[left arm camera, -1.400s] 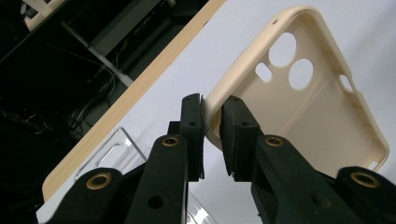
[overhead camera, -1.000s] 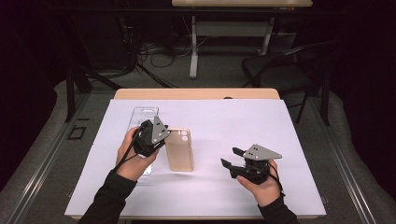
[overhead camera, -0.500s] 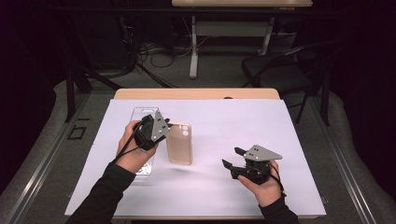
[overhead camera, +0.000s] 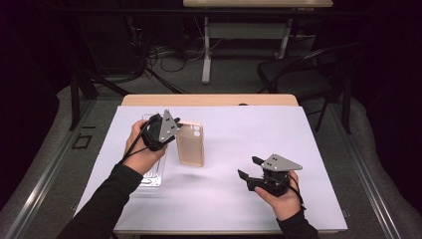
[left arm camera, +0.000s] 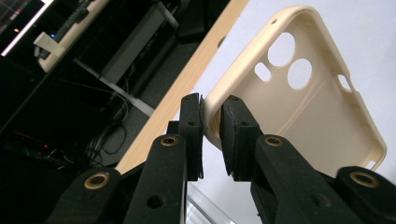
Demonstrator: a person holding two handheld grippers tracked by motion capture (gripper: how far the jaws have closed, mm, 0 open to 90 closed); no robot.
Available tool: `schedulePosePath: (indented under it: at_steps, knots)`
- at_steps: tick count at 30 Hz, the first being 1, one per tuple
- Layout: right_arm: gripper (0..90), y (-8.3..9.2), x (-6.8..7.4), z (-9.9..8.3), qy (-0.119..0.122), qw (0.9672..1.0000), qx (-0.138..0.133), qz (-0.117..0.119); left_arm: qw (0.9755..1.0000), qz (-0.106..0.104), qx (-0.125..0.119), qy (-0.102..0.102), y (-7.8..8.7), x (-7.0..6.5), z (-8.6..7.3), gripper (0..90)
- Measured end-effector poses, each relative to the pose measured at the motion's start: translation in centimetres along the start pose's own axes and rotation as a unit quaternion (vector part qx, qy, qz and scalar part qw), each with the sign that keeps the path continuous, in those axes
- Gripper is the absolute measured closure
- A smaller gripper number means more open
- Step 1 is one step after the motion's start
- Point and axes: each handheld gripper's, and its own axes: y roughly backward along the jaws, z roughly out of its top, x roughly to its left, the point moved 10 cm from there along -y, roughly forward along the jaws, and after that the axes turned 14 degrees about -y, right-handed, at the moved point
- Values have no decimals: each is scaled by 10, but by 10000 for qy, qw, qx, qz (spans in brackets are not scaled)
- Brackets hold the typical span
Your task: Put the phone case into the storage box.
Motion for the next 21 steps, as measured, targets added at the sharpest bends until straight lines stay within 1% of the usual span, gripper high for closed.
schedulePosePath:
  at_steps: [2,3,4,7,12,15,17,20,21]
  knots:
    - [309,0,-1,0,-12,10000,-3,-18,10000,30,-43,42,0,3,0,796]
    - [305,0,-1,0,-32,10000,-4,-30,9999,75,-68,6,1,6,1,796]
    - [295,0,-2,0,-35,10000,-8,-40,9999,111,-95,32,1,7,1,797]
    - [287,0,-3,0,-48,10000,-11,-77,9998,187,-87,-31,2,13,0,796]
    - [277,1,-4,0,-44,9999,-27,-103,9997,261,-26,-10,4,22,-4,797]
    - [268,1,-6,0,-49,9999,-42,-142,9993,366,-18,-4,6,29,-6,797]
    - [253,1,-7,0,-81,9998,-55,-172,9992,403,16,-7,7,34,-7,797]
    - [216,0,-9,-1,-48,9996,-58,-272,9990,455,26,28,9,40,-10,797]
    - [196,0,-9,-1,-91,9995,-86,-281,9989,471,32,40,10,42,-11,797]
